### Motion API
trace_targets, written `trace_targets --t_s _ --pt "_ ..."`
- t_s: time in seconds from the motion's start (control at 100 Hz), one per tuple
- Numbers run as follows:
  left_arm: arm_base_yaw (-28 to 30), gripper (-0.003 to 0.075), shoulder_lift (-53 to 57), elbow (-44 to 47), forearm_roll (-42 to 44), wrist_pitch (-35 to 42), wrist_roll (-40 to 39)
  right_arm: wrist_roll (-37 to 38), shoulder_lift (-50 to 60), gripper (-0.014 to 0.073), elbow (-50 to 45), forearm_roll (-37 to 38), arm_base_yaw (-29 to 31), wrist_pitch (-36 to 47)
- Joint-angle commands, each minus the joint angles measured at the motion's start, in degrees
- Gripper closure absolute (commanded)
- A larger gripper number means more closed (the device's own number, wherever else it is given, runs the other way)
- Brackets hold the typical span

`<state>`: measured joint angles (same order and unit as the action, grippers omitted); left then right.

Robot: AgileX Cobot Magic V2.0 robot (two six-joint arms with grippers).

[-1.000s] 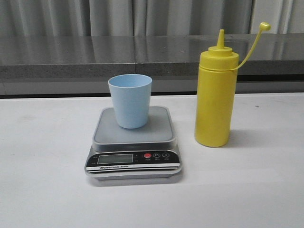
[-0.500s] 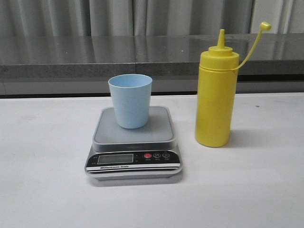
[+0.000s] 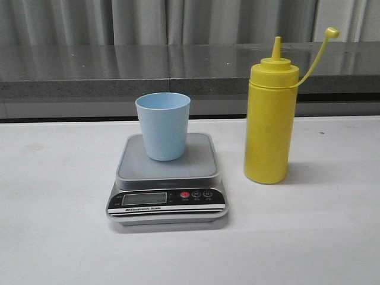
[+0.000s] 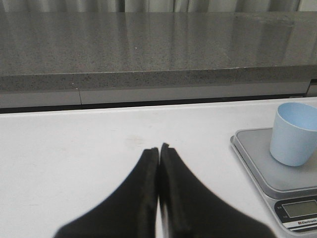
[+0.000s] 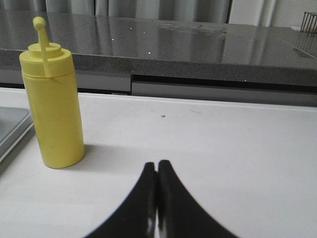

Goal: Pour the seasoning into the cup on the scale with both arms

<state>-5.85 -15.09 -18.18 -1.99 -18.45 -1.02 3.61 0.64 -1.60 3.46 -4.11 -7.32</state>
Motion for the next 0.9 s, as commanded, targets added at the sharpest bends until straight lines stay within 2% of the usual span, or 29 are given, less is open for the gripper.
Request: trace_targets --t_s 0.0,0.54,0.89 --pt "0.2 0.074 -0.5 -1.7 -0.5 4.6 -0.1 0.0 1.1 0.0661 1.2 0.8 0.3 5.1" --pt "0.2 0.074 -0.5 -1.5 -0.5 4.6 -0.1 0.0 1.1 0.0661 1.2 0.8 0.3 5.1" --pt "0.2 0.074 3.9 1.0 5.2 9.1 -0.1 0.0 1.1 0.0661 1.2 0.8 0.3 5.1"
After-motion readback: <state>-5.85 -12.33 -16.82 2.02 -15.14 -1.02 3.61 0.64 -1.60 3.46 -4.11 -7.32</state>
